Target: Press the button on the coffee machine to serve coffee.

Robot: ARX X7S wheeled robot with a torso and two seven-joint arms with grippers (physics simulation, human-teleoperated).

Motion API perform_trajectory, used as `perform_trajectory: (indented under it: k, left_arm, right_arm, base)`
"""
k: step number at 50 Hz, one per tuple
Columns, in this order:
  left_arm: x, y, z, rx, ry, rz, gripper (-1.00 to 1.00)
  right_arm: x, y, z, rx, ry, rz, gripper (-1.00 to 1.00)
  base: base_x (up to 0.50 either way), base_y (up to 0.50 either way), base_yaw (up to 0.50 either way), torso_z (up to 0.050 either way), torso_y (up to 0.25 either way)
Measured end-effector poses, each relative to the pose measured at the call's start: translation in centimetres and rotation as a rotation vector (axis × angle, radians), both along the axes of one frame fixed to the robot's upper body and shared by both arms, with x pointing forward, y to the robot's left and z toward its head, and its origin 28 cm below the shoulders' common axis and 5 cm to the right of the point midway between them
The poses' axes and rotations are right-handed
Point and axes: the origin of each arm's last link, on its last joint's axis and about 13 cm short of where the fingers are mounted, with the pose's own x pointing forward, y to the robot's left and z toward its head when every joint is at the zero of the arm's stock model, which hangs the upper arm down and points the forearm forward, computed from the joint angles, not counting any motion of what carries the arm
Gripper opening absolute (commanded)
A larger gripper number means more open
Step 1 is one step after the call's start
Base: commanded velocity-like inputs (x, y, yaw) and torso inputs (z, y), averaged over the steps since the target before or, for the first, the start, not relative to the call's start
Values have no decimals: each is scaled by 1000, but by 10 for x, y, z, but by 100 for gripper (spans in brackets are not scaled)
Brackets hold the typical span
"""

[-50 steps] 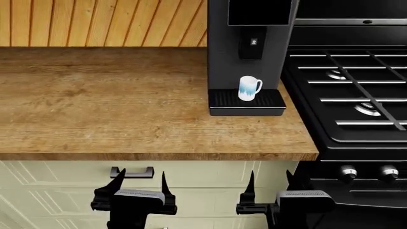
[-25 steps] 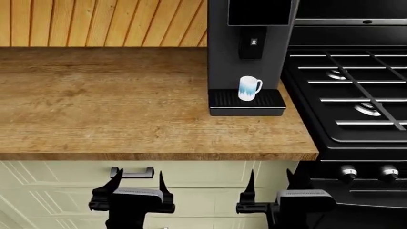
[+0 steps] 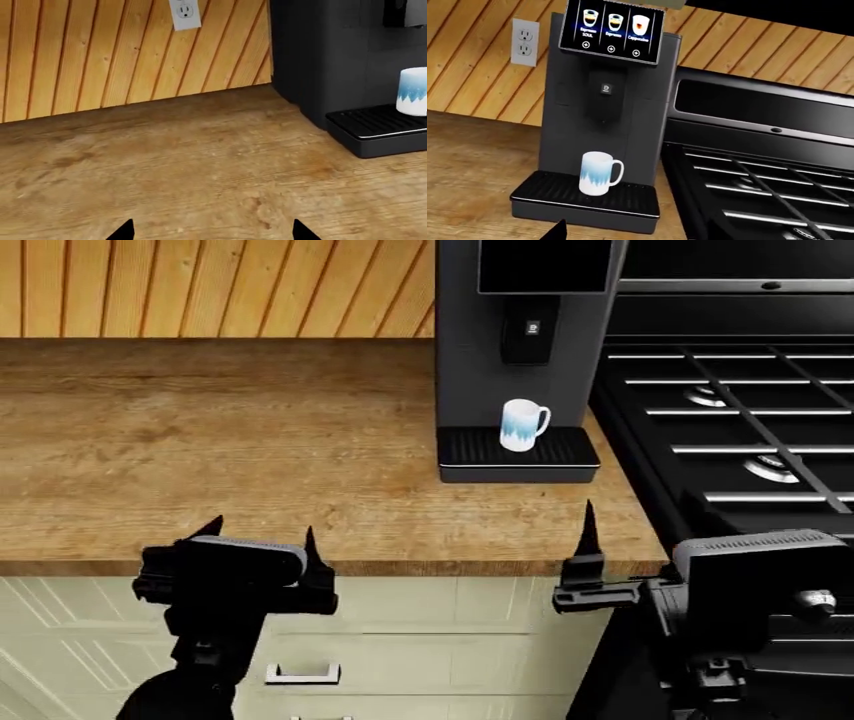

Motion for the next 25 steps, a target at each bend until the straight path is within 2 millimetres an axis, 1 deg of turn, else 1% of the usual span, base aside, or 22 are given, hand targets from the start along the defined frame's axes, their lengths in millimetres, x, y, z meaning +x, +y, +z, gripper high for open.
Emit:
perform_trajectory:
  k: [5,12,18,25]
  left_arm:
    - [5,9,24,34,1,-1,100]
    - [9,21,52,72,-1,11,100]
    - [13,29,67,92,2,31,100]
    - [16,37,78,107,6,55,100]
  right_arm:
    - [-3,-13,28,-9,-11,11,100]
    - [-4,-32,56,-22,-4,20,100]
    - [-2,-46,72,-22,15,29,100]
    - [0,-59,83,2,42,46,100]
  base:
    - [0,0,0,0,0]
    - [0,0,0,0,0]
    - [0,0,0,0,0]
    - [0,0,0,0,0]
